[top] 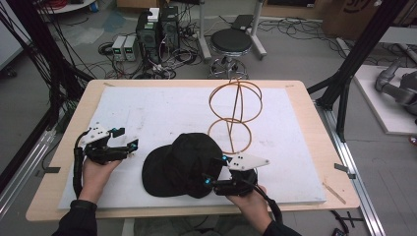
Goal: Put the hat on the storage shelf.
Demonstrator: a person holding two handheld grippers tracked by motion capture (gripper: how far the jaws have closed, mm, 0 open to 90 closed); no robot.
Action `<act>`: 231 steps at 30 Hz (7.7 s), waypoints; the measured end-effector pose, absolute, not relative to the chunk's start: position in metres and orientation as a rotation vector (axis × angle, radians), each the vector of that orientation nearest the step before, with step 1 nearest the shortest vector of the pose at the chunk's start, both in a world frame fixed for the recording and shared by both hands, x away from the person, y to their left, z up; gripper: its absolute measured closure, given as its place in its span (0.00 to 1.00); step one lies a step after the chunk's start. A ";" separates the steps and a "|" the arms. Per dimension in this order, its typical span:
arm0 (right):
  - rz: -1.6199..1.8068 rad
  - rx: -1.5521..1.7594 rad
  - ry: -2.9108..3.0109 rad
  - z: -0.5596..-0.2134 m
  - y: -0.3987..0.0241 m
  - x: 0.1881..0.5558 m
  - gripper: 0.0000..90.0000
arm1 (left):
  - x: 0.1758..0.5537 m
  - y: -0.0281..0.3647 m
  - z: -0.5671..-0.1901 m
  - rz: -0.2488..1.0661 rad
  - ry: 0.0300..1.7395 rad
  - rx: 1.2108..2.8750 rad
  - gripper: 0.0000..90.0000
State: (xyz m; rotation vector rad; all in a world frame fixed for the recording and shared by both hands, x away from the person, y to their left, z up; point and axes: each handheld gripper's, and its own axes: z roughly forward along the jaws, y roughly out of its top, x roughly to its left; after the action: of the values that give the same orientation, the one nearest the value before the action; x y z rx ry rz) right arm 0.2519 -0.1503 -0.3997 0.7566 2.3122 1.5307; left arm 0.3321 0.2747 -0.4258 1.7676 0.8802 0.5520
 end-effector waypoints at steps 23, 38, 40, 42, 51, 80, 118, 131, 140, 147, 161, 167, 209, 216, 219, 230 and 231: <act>1.392 0.742 2.292 -0.398 -0.139 0.250 0.96 | 0.332 0.273 -0.427 0.550 0.881 1.768 0.28; 1.480 0.647 2.284 -0.370 -0.140 0.253 0.99 | 0.332 0.274 -0.426 0.549 0.888 1.762 0.28; 1.490 0.631 2.291 -0.366 -0.138 0.253 0.99 | 0.332 0.274 -0.426 0.549 0.887 1.762 0.28; 1.514 0.622 2.296 -0.360 -0.137 0.254 0.99 | 0.332 0.274 -0.426 0.550 0.887 1.761 0.28; 1.635 0.595 2.294 -0.341 -0.134 0.258 0.99 | 0.331 0.275 -0.426 0.550 0.886 1.754 0.28; 1.766 0.283 2.245 -0.262 -0.109 0.266 1.00 | 0.330 0.278 -0.424 0.561 0.895 1.746 0.28; 1.788 0.368 2.007 -0.170 -0.203 0.365 0.99 | 0.330 0.278 -0.429 0.551 0.905 1.754 0.28; 1.770 0.455 1.992 -0.193 -0.235 0.385 0.99 | 0.331 0.276 -0.431 0.545 0.905 1.761 0.28; 1.735 0.483 2.020 -0.214 -0.238 0.390 0.99 | 0.332 0.277 -0.432 0.542 0.910 1.762 0.28; 1.707 0.512 2.036 -0.234 -0.242 0.388 0.99 | 0.332 0.275 -0.433 0.538 0.912 1.764 0.28; 1.682 0.548 2.071 -0.251 -0.244 0.383 0.96 | 0.332 0.274 -0.433 0.531 0.905 1.777 0.28; 1.691 0.591 2.075 -0.253 -0.247 0.380 0.79 | 0.332 0.274 -0.434 0.528 0.905 1.782 0.28; 1.524 1.047 1.911 -0.404 -0.334 0.325 0.25 | 0.330 0.268 -0.426 0.542 0.825 1.695 0.20; 1.472 1.196 1.867 -0.424 -0.353 0.332 0.23 | 0.329 0.262 -0.426 0.545 0.807 1.714 0.20; 1.475 1.227 1.854 -0.426 -0.357 0.333 0.23 | 0.329 0.260 -0.426 0.548 0.804 1.717 0.20; 1.428 1.206 1.872 -0.431 -0.355 0.332 0.23 | 0.329 0.255 -0.428 0.549 0.796 1.741 0.20; 1.427 1.203 1.876 -0.431 -0.355 0.333 0.23 | 0.329 0.255 -0.428 0.548 0.795 1.746 0.20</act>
State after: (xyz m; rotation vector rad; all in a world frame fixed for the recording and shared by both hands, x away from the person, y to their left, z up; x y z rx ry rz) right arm 0.3327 -0.3547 -0.4311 1.2035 1.8758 1.4272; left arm 0.3292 0.2553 -0.4276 1.7463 0.7949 0.5484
